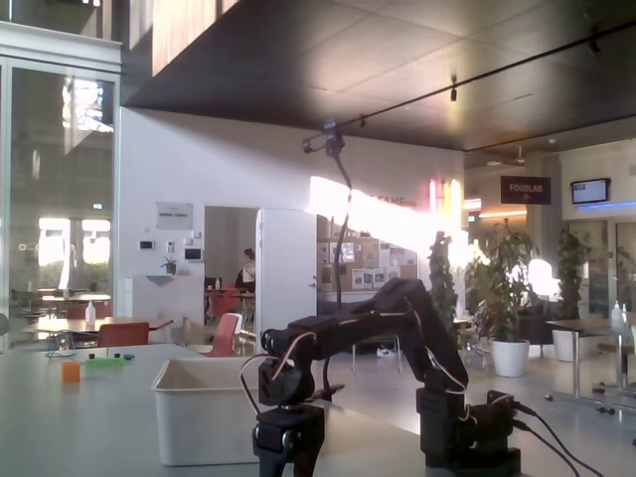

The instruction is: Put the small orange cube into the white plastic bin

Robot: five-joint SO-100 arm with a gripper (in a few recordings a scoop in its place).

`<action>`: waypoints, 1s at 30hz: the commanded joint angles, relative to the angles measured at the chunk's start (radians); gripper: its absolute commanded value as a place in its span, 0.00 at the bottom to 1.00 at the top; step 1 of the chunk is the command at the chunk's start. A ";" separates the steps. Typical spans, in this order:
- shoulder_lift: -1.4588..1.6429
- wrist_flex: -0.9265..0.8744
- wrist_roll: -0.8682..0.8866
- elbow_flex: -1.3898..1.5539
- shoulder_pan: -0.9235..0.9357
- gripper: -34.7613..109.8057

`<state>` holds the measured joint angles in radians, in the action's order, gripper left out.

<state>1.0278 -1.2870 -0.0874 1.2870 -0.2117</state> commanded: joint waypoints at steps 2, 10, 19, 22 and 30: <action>0.028 -0.003 0.006 -0.038 0.005 0.35; 0.238 -0.089 0.003 -0.038 0.052 0.34; 0.583 -0.265 -0.006 -0.038 0.199 0.34; 0.693 -0.328 -0.006 -0.038 0.229 0.34; 0.798 -0.380 -0.129 -0.038 0.563 0.34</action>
<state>1.7825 -1.6674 -0.1703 1.2824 0.2500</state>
